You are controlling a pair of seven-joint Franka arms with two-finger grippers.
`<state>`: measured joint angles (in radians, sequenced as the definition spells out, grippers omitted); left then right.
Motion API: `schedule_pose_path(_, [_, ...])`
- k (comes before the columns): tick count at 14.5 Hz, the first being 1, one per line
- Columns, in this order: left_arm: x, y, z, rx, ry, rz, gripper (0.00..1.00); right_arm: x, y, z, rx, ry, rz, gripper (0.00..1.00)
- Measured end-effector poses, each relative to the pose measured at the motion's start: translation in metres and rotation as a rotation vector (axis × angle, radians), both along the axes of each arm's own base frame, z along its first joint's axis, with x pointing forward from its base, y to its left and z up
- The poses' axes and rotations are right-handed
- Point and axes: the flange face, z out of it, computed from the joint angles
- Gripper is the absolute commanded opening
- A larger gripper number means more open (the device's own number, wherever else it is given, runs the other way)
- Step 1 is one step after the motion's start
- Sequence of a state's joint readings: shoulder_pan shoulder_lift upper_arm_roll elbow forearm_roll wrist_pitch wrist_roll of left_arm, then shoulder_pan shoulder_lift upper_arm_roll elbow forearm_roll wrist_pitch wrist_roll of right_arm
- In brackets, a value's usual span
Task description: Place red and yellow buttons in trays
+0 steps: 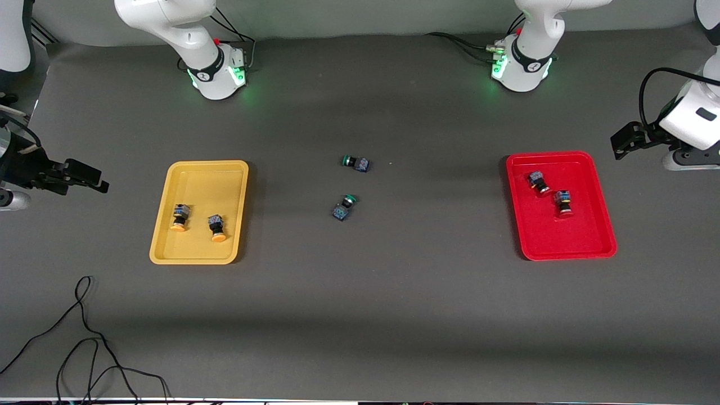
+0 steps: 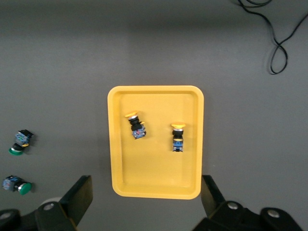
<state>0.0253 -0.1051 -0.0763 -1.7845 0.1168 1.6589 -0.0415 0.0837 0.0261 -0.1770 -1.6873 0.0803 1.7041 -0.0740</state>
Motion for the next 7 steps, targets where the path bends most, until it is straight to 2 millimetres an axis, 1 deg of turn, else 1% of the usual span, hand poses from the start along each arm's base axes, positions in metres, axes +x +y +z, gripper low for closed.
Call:
schedule_pose_path(3, [0.0, -0.003, -0.001, -0.001, 0.002, -0.005, 1.0, -0.002, 0.002, 0.003, -0.019, -0.004, 0.009, 1.0])
schedule_pose_path(7, [0.004, -0.009, -0.01, -0.002, 0.019, -0.013, 1.0, -0.002, 0.0, 0.009, -0.055, -0.013, 0.015, 1.0])
